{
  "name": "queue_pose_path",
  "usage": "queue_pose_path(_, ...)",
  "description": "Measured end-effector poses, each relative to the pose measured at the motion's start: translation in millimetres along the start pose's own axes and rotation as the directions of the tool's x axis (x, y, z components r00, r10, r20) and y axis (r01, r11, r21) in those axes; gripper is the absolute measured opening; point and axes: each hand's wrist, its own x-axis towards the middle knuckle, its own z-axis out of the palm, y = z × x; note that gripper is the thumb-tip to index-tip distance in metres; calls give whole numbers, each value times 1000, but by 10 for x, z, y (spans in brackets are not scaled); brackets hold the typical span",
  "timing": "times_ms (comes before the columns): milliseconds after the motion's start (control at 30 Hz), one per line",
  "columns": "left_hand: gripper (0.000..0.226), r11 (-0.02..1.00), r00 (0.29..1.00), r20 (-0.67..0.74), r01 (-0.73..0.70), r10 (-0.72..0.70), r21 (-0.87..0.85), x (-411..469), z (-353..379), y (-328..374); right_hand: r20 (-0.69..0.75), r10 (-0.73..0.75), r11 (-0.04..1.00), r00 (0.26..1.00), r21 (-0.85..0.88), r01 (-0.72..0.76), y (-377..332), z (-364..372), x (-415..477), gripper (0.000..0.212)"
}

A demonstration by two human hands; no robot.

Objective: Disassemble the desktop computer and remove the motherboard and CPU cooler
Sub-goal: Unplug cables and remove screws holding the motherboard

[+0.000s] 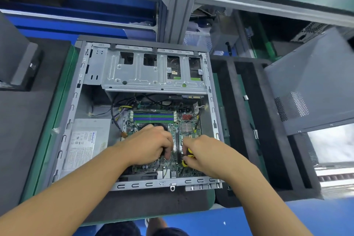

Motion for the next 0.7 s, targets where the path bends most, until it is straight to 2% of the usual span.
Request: queue_pose_path(700, 39, 999, 1000, -6, 31, -31, -23, 9, 16, -2, 6, -20, 1000, 1000, -10, 20, 14, -19, -31, 16)
